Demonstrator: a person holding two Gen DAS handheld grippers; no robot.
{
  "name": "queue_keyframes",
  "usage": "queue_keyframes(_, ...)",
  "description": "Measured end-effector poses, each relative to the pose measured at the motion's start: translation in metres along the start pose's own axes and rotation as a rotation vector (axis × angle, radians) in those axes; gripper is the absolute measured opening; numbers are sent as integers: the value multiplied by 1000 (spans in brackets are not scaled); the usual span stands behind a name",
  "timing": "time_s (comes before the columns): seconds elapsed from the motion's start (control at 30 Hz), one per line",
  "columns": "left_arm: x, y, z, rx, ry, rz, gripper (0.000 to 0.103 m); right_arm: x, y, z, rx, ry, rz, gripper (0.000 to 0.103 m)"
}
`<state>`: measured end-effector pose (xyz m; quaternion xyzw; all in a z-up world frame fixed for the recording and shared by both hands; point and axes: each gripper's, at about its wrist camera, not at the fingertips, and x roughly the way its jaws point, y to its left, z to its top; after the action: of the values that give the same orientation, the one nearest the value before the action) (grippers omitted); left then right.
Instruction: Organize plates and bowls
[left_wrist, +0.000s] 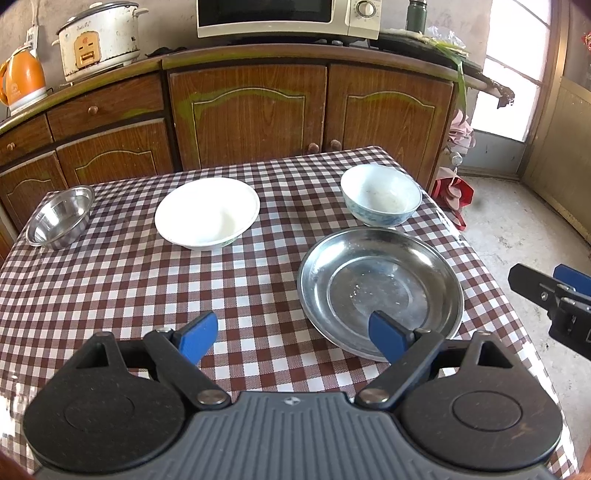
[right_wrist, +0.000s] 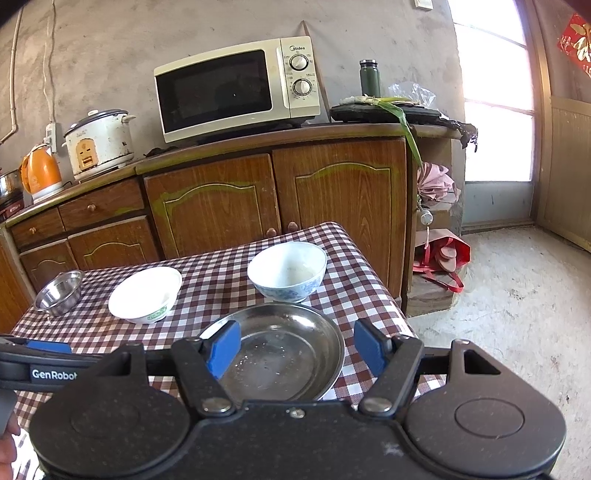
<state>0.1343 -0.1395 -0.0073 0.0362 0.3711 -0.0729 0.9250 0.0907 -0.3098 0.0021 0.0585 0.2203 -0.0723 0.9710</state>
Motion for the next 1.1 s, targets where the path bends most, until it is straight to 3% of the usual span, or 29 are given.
queue_keyframes(1.1,20,4,3,-7,20,22,92,24,-4,-2,14,23,-4,81)
